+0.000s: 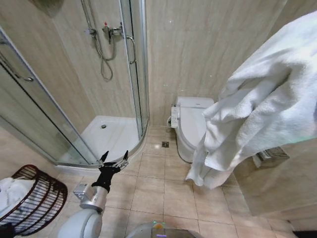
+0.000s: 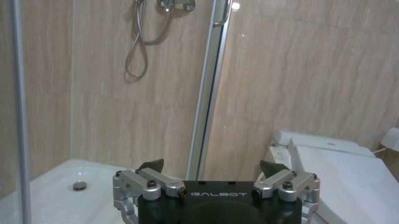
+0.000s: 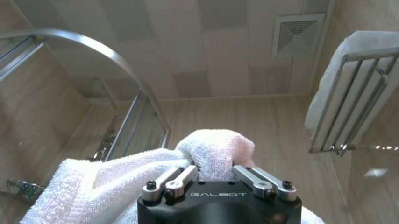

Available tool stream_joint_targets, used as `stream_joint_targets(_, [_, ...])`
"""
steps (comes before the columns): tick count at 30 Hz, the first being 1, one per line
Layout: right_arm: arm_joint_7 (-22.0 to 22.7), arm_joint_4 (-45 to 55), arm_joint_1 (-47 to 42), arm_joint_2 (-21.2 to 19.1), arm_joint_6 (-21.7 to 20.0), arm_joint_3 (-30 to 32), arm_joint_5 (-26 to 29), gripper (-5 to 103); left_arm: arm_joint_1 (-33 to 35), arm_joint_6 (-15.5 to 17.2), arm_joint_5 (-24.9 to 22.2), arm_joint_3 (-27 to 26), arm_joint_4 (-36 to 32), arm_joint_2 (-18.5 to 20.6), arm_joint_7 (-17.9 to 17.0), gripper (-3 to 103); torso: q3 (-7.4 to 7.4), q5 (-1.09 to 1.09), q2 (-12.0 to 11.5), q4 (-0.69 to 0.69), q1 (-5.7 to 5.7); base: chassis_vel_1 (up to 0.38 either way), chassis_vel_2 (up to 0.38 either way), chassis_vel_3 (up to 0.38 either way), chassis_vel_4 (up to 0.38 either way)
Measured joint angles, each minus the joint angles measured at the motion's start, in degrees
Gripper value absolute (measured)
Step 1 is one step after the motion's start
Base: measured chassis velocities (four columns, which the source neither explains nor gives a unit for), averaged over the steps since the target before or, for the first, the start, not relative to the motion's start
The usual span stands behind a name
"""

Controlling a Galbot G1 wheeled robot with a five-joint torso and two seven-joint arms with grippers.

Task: Discard the used towel into the hamper.

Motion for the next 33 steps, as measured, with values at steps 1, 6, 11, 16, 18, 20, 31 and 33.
stream_joint_targets(1, [0.0, 0.0, 0.0, 0.0, 0.0, 0.0, 0.0, 13, 0.0, 0.0, 0.0, 0.0, 0.0, 0.0, 0.0, 100, 0.00, 0.00, 0.0, 0.00, 0.00, 0.000, 0.000, 0.000, 0.000])
stream_joint_targets(6, [0.0, 0.0, 0.0, 0.0, 0.0, 0.0, 0.0, 13, 0.0, 0.0, 0.0, 0.0, 0.0, 0.0, 0.0, 100, 0.47, 0.00, 0.8, 0.00, 0.35, 0.000, 0.000, 0.000, 0.000])
stream_joint_targets(11, [0.0, 0.0, 0.0, -0.1, 0.0, -0.2, -0.1, 13, 0.0, 0.0, 0.0, 0.0, 0.0, 0.0, 0.0, 100, 1.06, 0.00, 1.9, 0.00, 0.82, 0.000, 0.000, 0.000, 0.000])
stream_joint_targets(16, [0.0, 0.0, 0.0, 0.2, 0.0, -0.3, -0.1, 13, 0.0, 0.0, 0.0, 0.0, 0.0, 0.0, 0.0, 100, 1.72, 0.00, 3.1, 0.00, 1.38, 0.000, 0.000, 0.000, 0.000])
stream_joint_targets(18, [0.0, 0.0, 0.0, 0.2, 0.0, -0.3, -0.1, 13, 0.0, 0.0, 0.0, 0.0, 0.0, 0.0, 0.0, 100, 2.09, 0.00, 3.8, 0.00, 1.68, 0.000, 0.000, 0.000, 0.000])
stream_joint_targets(20, [0.0, 0.0, 0.0, 0.2, 0.0, -0.3, -0.1, 13, 0.0, 0.0, 0.0, 0.0, 0.0, 0.0, 0.0, 100, 2.25, 0.00, 4.1, 0.00, 1.82, 0.000, 0.000, 0.000, 0.000])
stream_joint_targets(31, [0.0, 0.0, -0.4, 0.6, 0.1, 0.0, -0.1, 13, 0.0, 0.0, 0.0, 0.0, 0.0, 0.0, 0.0, 100, 4.06, 0.00, 7.2, 0.00, 3.16, 0.000, 0.000, 0.000, 0.000])
stream_joint_targets(33, [0.0, 0.0, -0.6, 0.7, 0.1, 0.1, -0.1, 13, 0.0, 0.0, 0.0, 0.0, 0.0, 0.0, 0.0, 100, 4.24, 0.00, 7.6, 0.00, 3.30, 0.000, 0.000, 0.000, 0.000])
